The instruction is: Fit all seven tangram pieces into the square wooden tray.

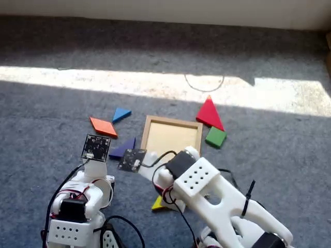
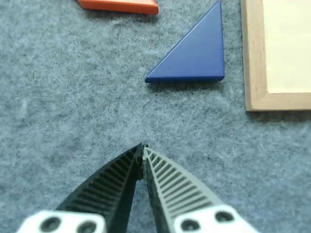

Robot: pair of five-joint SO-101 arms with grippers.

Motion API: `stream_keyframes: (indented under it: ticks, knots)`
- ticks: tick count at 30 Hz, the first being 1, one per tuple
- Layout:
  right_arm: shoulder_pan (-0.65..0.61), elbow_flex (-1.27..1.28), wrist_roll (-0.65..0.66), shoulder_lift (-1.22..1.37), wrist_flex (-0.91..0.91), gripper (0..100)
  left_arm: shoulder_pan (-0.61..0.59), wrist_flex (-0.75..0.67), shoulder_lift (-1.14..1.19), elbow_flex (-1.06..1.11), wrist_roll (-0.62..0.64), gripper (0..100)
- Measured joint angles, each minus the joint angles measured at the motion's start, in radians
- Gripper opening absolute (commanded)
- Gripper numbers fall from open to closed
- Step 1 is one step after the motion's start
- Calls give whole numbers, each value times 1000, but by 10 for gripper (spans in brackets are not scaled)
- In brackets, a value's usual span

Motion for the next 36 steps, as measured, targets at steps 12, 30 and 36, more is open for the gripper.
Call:
stream_keyframes:
  ticks: [12,30,36]
  knots:
    - [-49,130,6,0,-216,318,0,0,0,0,0,6]
    - [-43,183,43,0,-273,320,0,0,0,0,0,6]
    - [-41,184,44,0,-281,320,0,0,0,0,0,6]
